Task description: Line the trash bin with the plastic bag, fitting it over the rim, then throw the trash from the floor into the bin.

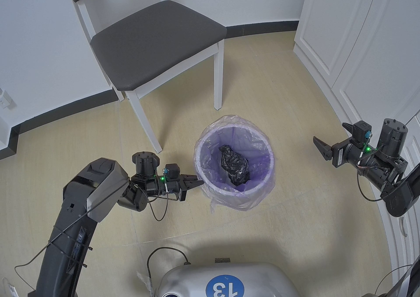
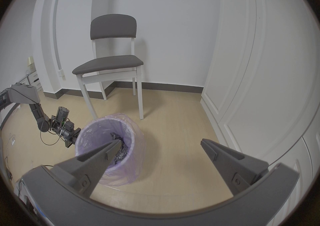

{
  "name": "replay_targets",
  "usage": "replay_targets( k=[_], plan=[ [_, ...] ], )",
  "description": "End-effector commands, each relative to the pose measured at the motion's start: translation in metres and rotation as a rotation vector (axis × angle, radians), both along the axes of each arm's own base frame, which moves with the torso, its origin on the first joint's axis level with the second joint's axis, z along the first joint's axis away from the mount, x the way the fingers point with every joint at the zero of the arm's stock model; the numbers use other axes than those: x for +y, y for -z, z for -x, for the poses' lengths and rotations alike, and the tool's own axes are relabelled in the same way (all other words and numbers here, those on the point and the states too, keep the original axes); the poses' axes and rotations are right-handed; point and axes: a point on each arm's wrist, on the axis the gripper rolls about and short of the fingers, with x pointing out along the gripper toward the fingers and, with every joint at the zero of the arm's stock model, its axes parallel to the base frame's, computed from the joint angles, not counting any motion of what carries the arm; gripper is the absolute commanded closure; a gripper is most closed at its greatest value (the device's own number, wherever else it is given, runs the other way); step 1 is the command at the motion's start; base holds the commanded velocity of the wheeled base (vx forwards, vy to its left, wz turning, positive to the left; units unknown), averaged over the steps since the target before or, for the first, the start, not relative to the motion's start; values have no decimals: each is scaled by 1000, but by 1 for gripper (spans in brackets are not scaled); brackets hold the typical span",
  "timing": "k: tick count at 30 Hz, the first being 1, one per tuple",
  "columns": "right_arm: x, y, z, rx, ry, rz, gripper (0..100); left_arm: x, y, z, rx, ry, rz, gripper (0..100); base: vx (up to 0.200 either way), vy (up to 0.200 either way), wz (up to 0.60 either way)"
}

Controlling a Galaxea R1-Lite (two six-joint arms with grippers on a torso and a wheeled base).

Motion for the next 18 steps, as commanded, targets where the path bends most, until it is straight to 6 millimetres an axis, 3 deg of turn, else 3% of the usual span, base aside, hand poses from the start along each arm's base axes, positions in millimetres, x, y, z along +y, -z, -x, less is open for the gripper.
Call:
replay_targets(
  k=[1,9,13,14,18],
  plan=[
    [0,2,-1,7,0,2,0,1,5,-5,1,-6,4,100,0,0,0],
    [0,7,-1,25,0,5,0,9,8,-20,2,-28,5,100,0,0,0],
    [1,16,-4,56,-2,12,0,15,18,-37,23,-47,3,100,0,0,0],
    [1,18,-5,61,-2,13,0,19,30,-35,72,-59,-7,100,0,0,0],
    [2,22,-7,73,-5,28,0,22,38,-33,136,-70,-21,100,0,0,0]
  ],
)
